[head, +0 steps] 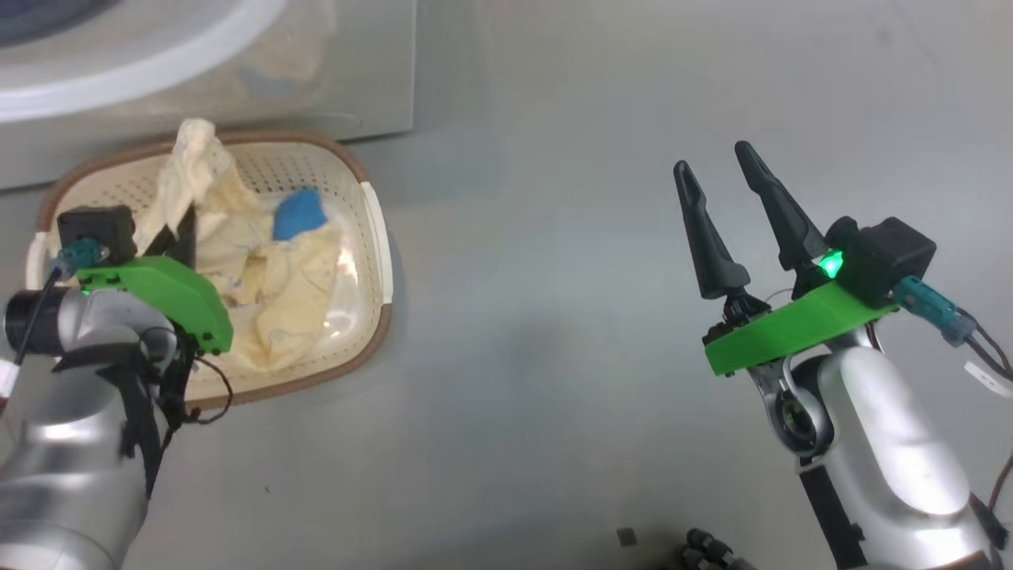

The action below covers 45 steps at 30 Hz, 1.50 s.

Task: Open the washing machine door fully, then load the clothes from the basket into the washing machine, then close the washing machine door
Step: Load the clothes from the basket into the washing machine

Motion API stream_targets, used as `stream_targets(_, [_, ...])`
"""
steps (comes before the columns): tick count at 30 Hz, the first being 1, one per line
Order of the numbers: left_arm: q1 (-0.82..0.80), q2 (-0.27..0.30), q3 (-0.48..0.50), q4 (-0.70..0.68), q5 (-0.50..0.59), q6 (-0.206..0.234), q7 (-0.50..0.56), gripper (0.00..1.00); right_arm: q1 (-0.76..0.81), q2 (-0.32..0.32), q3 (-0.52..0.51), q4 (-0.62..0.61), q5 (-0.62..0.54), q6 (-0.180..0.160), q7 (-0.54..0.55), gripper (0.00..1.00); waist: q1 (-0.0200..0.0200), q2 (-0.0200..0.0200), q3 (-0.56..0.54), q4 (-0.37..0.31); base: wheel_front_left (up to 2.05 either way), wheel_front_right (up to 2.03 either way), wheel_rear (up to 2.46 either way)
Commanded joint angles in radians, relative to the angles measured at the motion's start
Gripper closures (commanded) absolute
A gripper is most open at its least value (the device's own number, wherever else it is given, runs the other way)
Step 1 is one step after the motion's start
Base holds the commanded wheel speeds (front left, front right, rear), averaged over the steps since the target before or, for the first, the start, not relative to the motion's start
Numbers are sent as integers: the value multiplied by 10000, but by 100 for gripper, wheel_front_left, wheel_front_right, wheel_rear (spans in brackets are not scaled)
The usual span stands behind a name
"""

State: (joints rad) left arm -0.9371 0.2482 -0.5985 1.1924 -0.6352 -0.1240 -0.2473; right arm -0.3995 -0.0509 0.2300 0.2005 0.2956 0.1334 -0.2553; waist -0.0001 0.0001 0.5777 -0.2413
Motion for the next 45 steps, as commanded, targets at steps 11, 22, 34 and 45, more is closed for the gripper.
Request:
stream_targets(11, [3384,1103,2377,-5824,1428,1064,-143,100,952,7,133,322,-72,-27,-65,0,1,-1,-2827,948,0,0,0])
stream_targets(22, [6605,803,4188,-9551,2723,1455,-144,100,1594,5,210,732,-33,-27,-65,0,1,-1,-4456,1388,0,0,0])
stream_targets(34, [8382,154,5241,-10965,3182,1249,-144,100,2124,-52,257,918,81,-27,-65,0,1,-1,-5390,1571,0,0,0])
stream_targets(45, [8695,-477,5875,-11354,3623,863,-145,100,2245,-46,204,850,97,-27,-65,0,1,-1,-5404,1620,0,0,0])
